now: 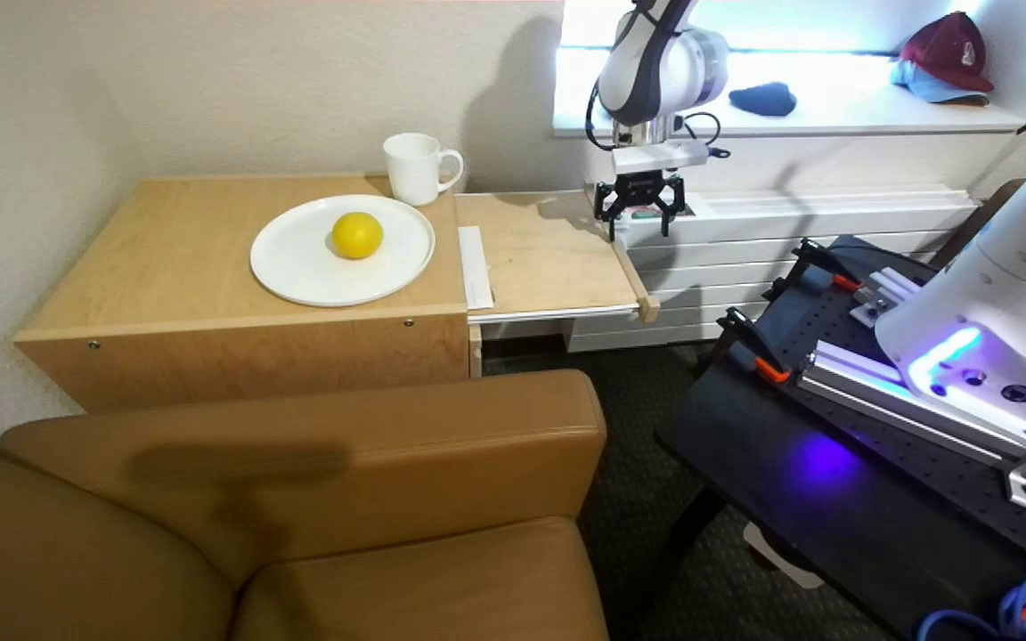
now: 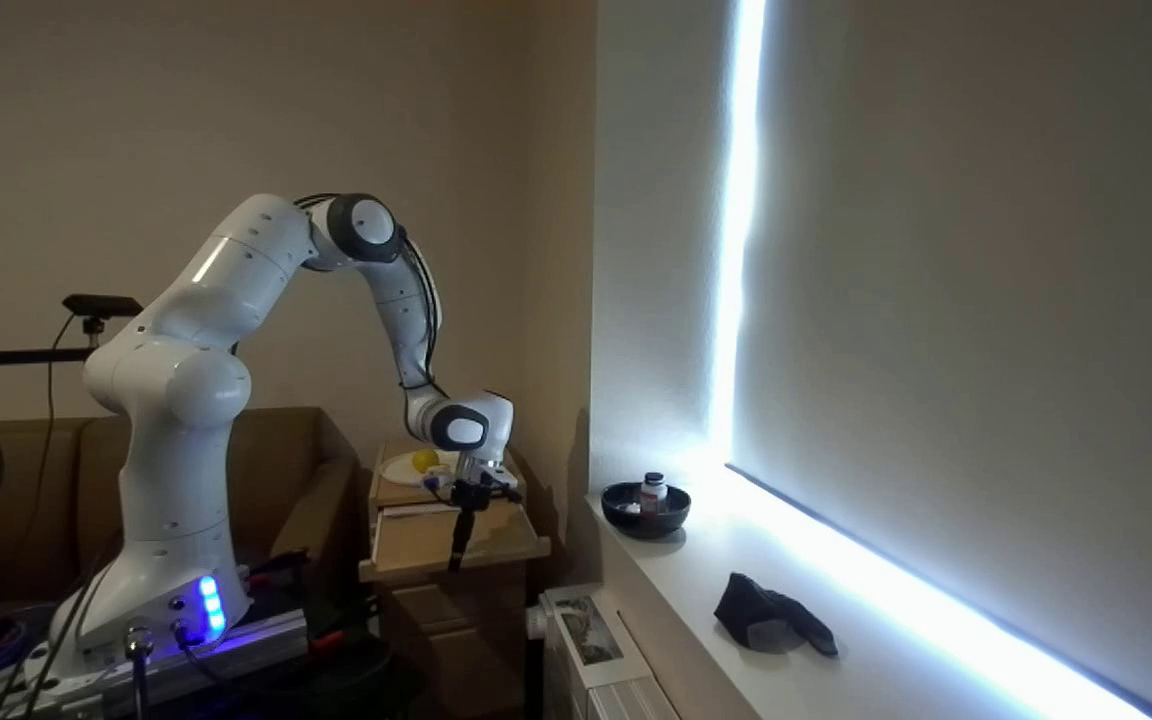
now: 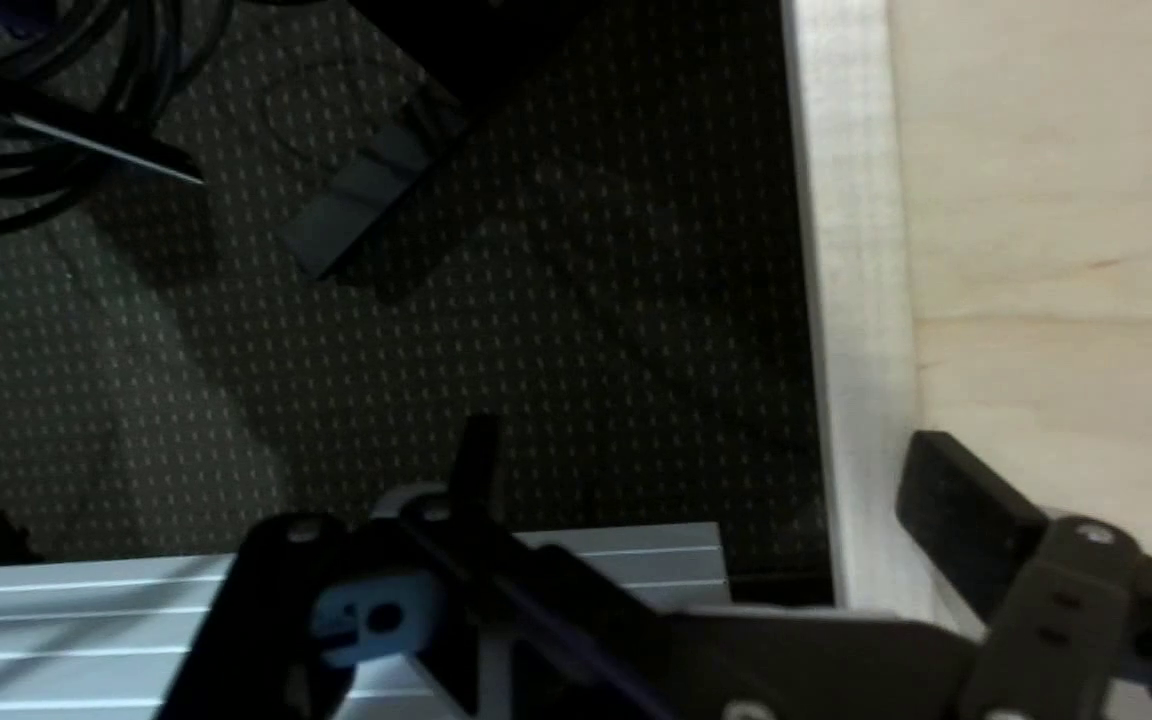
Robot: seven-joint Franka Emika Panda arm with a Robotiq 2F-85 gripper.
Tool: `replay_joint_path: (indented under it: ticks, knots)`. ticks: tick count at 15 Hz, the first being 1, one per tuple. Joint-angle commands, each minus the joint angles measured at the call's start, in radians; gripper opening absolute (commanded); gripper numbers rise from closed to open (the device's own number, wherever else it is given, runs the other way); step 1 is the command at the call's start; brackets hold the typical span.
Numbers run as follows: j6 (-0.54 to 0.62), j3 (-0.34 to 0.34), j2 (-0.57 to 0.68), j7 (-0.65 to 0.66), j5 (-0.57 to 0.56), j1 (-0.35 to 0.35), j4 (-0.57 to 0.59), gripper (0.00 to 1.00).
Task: Pull the pull out table out
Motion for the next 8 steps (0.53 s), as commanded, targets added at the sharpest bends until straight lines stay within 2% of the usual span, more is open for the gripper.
replay_joint_path:
  ticks: [1,2,3,5,8]
  knots:
    - [-0.063,0.010,0.140,-0.008,-0.025,-0.077,0.035,1.00]
    - [-0.072,0.029,0.116,-0.038,-0.002,-0.108,0.035,1.00]
    - [-0.075,0.004,-0.002,0.000,-0.030,-0.067,0.007,1.00]
    - [-0.095,0.016,-0.001,-0.024,-0.025,-0.105,0.011,1.00]
    - [-0.099,0.020,0.000,-0.027,-0.023,-0.112,0.013,1.00]
